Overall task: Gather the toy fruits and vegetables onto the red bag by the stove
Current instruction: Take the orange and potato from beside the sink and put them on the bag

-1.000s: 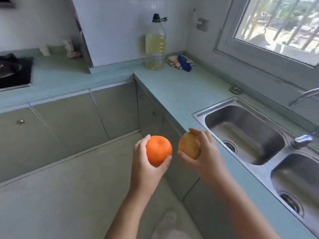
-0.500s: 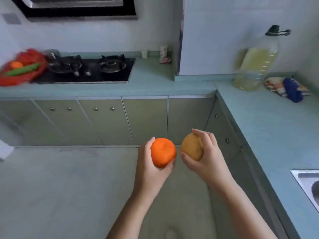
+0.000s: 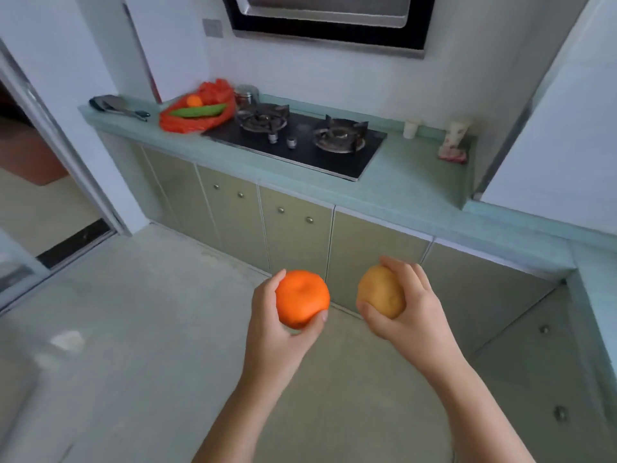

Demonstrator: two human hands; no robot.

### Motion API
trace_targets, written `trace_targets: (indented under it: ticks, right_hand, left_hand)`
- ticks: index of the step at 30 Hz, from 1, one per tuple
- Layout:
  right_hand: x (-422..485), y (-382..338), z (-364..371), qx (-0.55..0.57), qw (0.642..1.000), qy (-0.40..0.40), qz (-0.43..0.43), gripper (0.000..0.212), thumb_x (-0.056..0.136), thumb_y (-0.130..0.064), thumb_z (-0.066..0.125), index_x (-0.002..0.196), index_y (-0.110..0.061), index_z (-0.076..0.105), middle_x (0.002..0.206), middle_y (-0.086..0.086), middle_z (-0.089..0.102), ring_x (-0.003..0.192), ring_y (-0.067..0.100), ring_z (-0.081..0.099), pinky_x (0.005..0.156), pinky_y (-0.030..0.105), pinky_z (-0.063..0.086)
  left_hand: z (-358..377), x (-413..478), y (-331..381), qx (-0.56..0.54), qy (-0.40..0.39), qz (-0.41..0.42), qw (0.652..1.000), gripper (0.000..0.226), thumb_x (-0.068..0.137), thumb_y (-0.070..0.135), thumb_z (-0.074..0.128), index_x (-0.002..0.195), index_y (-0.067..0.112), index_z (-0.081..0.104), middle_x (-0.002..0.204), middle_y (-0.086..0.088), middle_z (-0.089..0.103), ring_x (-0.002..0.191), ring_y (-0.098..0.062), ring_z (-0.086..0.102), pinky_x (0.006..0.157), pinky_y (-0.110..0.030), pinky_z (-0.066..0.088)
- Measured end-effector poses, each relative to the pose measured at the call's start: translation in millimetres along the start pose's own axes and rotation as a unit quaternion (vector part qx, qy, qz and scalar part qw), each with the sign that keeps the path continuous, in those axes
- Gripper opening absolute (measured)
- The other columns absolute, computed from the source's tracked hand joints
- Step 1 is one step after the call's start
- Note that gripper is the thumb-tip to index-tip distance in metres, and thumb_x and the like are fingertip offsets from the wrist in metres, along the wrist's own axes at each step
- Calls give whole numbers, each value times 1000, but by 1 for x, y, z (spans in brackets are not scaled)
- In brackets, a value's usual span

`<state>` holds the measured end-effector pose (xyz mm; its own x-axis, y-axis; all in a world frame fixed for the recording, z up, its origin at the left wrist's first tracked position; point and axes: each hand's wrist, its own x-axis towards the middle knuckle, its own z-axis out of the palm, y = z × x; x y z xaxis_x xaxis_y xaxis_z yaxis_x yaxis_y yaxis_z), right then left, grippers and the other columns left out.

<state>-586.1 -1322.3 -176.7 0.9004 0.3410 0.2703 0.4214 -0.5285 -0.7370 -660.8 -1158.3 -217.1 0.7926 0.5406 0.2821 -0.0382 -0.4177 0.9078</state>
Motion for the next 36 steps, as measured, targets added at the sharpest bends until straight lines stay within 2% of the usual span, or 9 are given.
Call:
trace_targets:
  ticks: [3,8,11,15,19,24,27,32,36]
  right_hand:
    - [26,-13,33,13,999,-42,-20,62,68,-26,74,124,-25,46,117,-10,45,92,-4,43,74,-4,32]
    - [67,-45,96,30,994,-94,-53,62,68,-24,75,123,-25,47,117,-10,46,93,-6,42,75,-4,32]
    - [97,-67,138,38,992,-107,-63,63,68,-22,75,123,-24,47,118,-8,45,90,-8,41,74,-5,31]
    - [143,-107,199,49,989,-118,-75,64,68,-22,74,125,-24,46,118,-10,44,89,-15,41,74,-6,30]
    - [189,-152,260,61,985,-137,-87,65,69,-23,74,127,-24,45,119,-13,42,91,-11,39,74,-7,28]
    - [226,-190,328,79,982,-148,-90,65,68,-23,75,126,-26,44,119,-14,42,95,-27,35,73,-7,29]
    - [242,-199,357,72,978,-177,-89,64,68,-25,76,124,-30,45,118,-16,43,95,-27,35,74,-6,29]
    - [287,-208,401,81,976,-189,-71,62,68,-25,75,122,-34,45,118,-19,43,97,-23,37,73,-3,34]
    - [337,-214,442,74,975,-194,-72,63,68,-25,76,123,-31,45,119,-17,42,87,-10,39,69,-7,30]
  left_hand:
    - [-26,14,-20,-1,51,-45,998,73,60,36,77,123,27,44,122,9,47,110,-7,48,89,-23,42]
    - [-74,45,-59,-1,114,-94,989,71,63,31,81,122,36,41,119,25,42,112,-10,48,90,-29,44]
    - [-106,76,-82,-1,135,-115,984,70,66,22,81,121,37,39,117,23,41,110,-11,47,88,-26,43]
    - [-160,134,-110,-6,153,-122,981,69,68,22,79,123,34,40,122,12,43,110,-12,47,88,-27,43]
    - [-217,186,-135,14,174,-118,978,71,68,23,79,123,35,36,121,13,38,108,-10,43,83,-25,42]
    - [-270,235,-171,28,172,-132,976,74,67,24,79,125,34,35,122,13,36,108,-11,41,81,-25,40]
    - [-283,255,-189,31,183,-159,970,75,68,24,79,128,30,35,121,13,35,107,-12,41,79,-24,41]
    - [-300,300,-217,27,185,-181,965,71,69,25,79,121,38,32,120,13,35,106,-14,43,72,-19,40]
    - [-311,355,-241,25,190,-182,965,71,69,25,79,121,38,32,120,13,36,105,-15,46,69,-15,41]
